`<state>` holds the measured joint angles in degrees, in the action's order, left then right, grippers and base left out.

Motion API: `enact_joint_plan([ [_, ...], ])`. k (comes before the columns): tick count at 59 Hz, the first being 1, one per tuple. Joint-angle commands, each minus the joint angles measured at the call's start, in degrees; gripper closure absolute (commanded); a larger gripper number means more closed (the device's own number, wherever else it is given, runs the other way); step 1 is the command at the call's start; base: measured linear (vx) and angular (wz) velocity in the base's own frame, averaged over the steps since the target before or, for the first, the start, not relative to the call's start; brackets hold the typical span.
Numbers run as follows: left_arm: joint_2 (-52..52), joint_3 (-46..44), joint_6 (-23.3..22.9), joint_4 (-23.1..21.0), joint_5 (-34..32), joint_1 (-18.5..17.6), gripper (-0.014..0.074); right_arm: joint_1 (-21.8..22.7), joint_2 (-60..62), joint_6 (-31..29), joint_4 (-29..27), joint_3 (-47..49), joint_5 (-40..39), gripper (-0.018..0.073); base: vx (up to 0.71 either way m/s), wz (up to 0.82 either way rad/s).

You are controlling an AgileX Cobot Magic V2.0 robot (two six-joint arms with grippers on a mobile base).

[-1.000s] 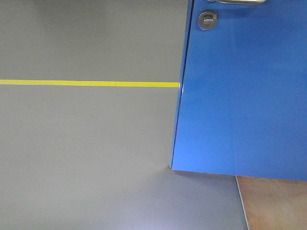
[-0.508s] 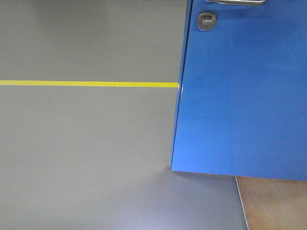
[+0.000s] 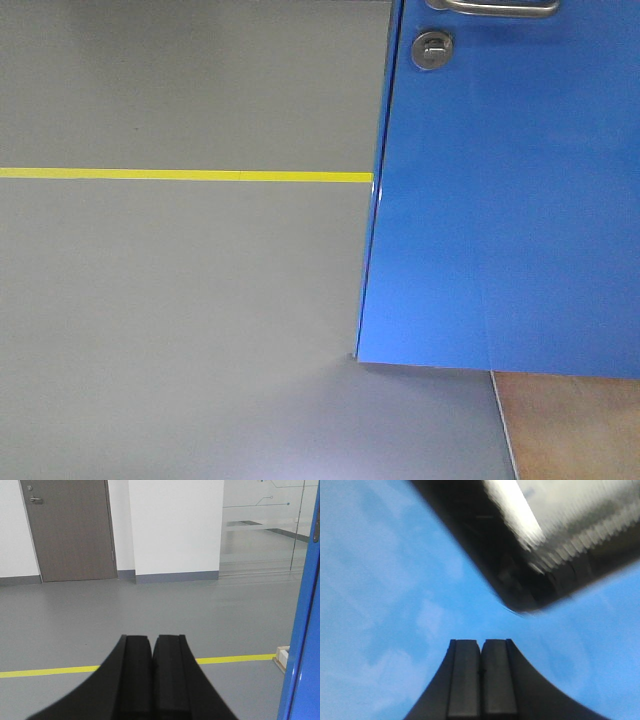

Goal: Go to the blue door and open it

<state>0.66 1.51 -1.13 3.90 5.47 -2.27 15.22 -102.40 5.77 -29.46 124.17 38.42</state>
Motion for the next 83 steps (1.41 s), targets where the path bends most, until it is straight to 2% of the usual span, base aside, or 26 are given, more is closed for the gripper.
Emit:
enact_joint_plan([
  [1,0.8,-1.6,-0.4,-0.1,-4.8,0.0,0.0524,0.1,6.5,-0.7,-0.8,1.6,-4.1,0.0561,0.0,0.0],
  [5,0.8,-1.6,-0.4,-0.1,-4.8,0.0,0.0524,0.1,9.4,-0.7,-1.0,-0.8,-5.0,0.0561,0.0,0.0],
  [11,0.8,-1.6,-0.4,-0.1,-4.8,0.0,0.0524,0.1,15.4,-0.7,-1.1,-10.1,-9.6,0.0561,0.0,0.0],
  [20,0.8,-1.6,-0.4,-0.1,-4.8,0.0,0.0524,0.1,27.3,-0.7,0.9,-32.2,-21.5,0.0561,0.0,0.0],
  [26,0.8,-1.6,-0.4,-0.1,-4.8,0.0,0.0524,0.3,36.6,-0.7,5.4,-45.6,-25.3,0.0561,0.0,0.0],
  [32,0.8,-1.6,-0.4,-0.1,-4.8,0.0,0.0524,0.3,45.4,-0.7,14.0,-57.4,-24.8,0.0561,0.0,0.0],
  [38,0.8,-1.6,-0.4,-0.1,-4.8,0.0,0.0524,0.2,54.5,-0.7,21.5,-67.6,-19.5,0.0561,0.0,0.0],
  [42,0.8,-1.6,-0.4,-0.1,-4.8,0.0,0.0524,0.2,60.5,-0.6,22.8,-74.5,-17.5,0.0561,0.0,0.0],
  [53,0.8,-1.6,-0.4,-0.1,-4.8,0.0,0.0524,0.2,76.3,-0.5,21.7,-90.1,-17.4,0.0561,0.0,0.0],
  [66,0.8,-1.6,-0.4,-0.1,-4.8,0.0,0.0524,0.1,92.5,-1.0,26.8,-101.9,-16.9,0.0561,0.0,0.0],
  [72,0.8,-1.6,-0.4,-0.1,-4.8,0.0,0.0524,-2.9,97.1,-0.8,29.5,-105.6,-17.0,0.0561,0.0,0.0],
  [78,0.8,-1.6,-0.4,-0.1,-4.8,0.0,0.0524,-8.8,99.4,1.3,32.4,-108.8,-17.5,0.0561,0.0,0.0],
  [83,0.8,-1.6,-0.4,-0.1,-4.8,0.0,0.0524,-13.2,99.9,5.2,37.8,-111.4,-19.6,0.0561,0.0,0.0],
])
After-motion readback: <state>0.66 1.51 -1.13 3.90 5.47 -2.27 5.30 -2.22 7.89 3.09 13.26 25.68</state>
